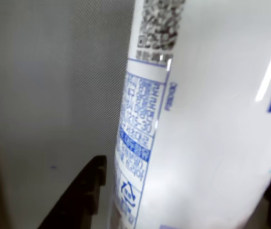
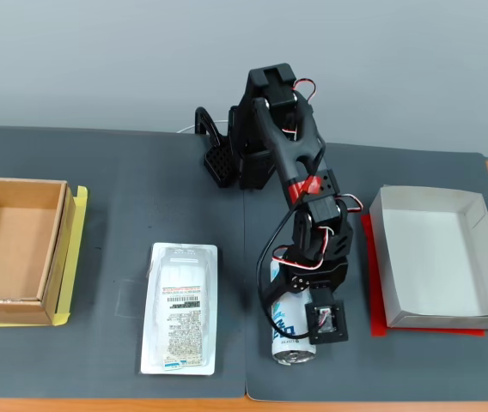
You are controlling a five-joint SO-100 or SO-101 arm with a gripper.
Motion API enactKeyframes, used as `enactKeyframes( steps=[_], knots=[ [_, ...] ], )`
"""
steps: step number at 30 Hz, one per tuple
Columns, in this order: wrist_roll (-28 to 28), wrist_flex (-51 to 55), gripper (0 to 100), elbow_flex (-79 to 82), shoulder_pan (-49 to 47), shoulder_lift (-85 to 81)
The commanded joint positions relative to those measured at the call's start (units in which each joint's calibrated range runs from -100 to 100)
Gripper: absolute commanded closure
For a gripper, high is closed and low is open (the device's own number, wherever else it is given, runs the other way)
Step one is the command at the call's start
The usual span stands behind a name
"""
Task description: Pick the can and put it in the brown box
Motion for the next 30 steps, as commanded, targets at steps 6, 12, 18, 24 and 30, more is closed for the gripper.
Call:
enactKeyframes(
  steps=[6,12,18,24,30],
  knots=[
    [-0.6,-3.2,64,-3.1,-0.5,1.6],
    [-0.5,-4.5,64,-3.1,-0.4,3.7],
    [-0.5,-5.7,64,-3.1,0.1,4.9],
    [-0.5,-5.7,65,-3.0,0.1,4.9],
    [-0.5,-5.5,81,-2.9,0.1,4.9]
  ],
)
